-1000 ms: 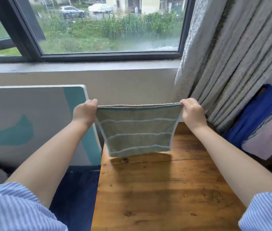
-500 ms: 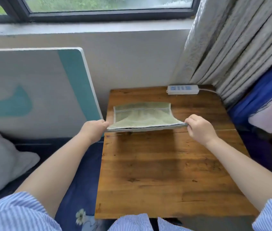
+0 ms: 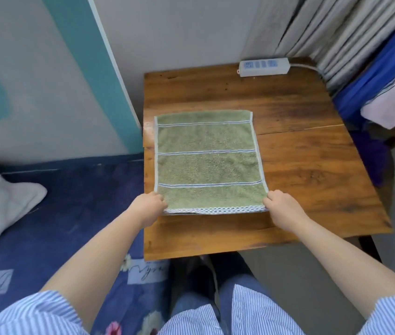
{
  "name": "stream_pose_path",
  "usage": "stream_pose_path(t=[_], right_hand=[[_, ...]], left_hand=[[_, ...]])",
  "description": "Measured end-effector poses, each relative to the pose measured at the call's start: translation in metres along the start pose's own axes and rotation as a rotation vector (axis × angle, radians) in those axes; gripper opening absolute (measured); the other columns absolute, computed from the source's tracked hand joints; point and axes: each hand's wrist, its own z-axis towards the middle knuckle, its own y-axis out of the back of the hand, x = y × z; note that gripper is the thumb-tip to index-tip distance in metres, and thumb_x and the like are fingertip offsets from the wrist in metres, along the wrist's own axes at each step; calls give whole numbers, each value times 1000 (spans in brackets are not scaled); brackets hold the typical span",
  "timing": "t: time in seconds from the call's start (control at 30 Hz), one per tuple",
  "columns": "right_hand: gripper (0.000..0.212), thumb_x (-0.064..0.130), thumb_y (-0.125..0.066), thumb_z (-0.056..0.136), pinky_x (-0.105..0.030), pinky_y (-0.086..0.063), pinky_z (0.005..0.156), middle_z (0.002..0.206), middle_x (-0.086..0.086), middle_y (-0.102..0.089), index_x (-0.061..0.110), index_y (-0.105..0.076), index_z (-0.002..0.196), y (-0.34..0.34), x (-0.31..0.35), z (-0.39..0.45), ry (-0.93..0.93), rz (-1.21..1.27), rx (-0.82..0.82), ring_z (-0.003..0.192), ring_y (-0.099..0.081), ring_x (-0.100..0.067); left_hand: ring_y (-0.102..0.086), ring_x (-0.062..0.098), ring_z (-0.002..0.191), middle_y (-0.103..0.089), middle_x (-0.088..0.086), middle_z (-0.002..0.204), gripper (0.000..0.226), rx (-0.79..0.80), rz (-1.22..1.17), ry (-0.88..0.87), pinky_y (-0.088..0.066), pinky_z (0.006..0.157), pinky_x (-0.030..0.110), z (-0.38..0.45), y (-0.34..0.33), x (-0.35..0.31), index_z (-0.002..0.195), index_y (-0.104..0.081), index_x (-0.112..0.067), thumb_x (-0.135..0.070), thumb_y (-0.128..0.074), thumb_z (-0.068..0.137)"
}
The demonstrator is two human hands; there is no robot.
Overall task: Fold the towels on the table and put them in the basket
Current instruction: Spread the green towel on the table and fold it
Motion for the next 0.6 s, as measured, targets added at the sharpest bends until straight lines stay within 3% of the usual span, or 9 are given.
stream_pose_path(t=[0.1,0.17,0.3,0.37,0.43,0.5,0.57,0.6], right_hand=[[51,-10,-75,7,-18,-4,42,43,-2,-45,14,-47,42,-18,13,-8,-30,-26,59,36,-32,-15],[50,-9,-76,7,-21,-15,43,43,-3,-46,13,-49,43,-24,20,-14,-49,-39,95,35,-44,-18],[50,-8,-78,6,-24,-20,41,45,-5,-49,11,-52,45,-40,25,-23,-92,-54,161,38,-49,-23],[39,-5,-81,33,-32,-36,47,65,-12,-59,6,-60,64,-38,29,-26,-124,-101,272,59,-58,-29],[27,-3,-59,73,-35,-41,74,102,-12,-57,6,-57,98,-39,33,-30,-220,-33,402,96,-54,-30],[27,3,-47,82,-31,-37,84,114,-7,-51,10,-51,108,-36,34,-27,-248,-19,495,108,-47,-26],[23,9,-49,82,-31,-37,83,110,-6,-53,10,-54,105,-31,39,-22,-276,-20,507,105,-49,-25],[18,10,-55,78,-33,-40,78,101,-7,-57,8,-59,96,-30,40,-19,-276,-33,433,97,-53,-26]], left_hand=[[-45,23,114,-52,5,119,29,-27,19,-17,-41,80,30,-2,-22,-8,116,-50,-11,0,-42,90],[-45,23,115,-52,5,120,30,-19,18,-11,-38,80,30,-3,-36,-12,118,-49,-12,-2,-41,90],[-45,22,117,-51,2,124,32,8,0,-34,-37,86,30,-2,-59,-22,123,-45,-14,-6,-40,93],[-45,22,117,-51,3,124,31,34,-35,-31,-37,88,30,-4,-64,-28,123,-45,-13,-7,-37,93],[-46,23,116,-49,4,124,31,82,-59,-27,-37,88,30,-4,-63,-33,122,-44,-12,-9,-37,92],[-49,25,112,-48,5,121,32,194,-45,-53,-38,84,31,-3,-57,-33,121,-43,-11,-12,-40,89],[-53,26,96,-50,5,104,29,323,-46,-70,-39,71,31,2,-43,-31,116,-46,-10,-17,-41,88],[-51,25,86,-49,3,91,25,345,-56,-72,-39,65,30,6,-34,-30,111,-49,-9,-19,-40,89]])
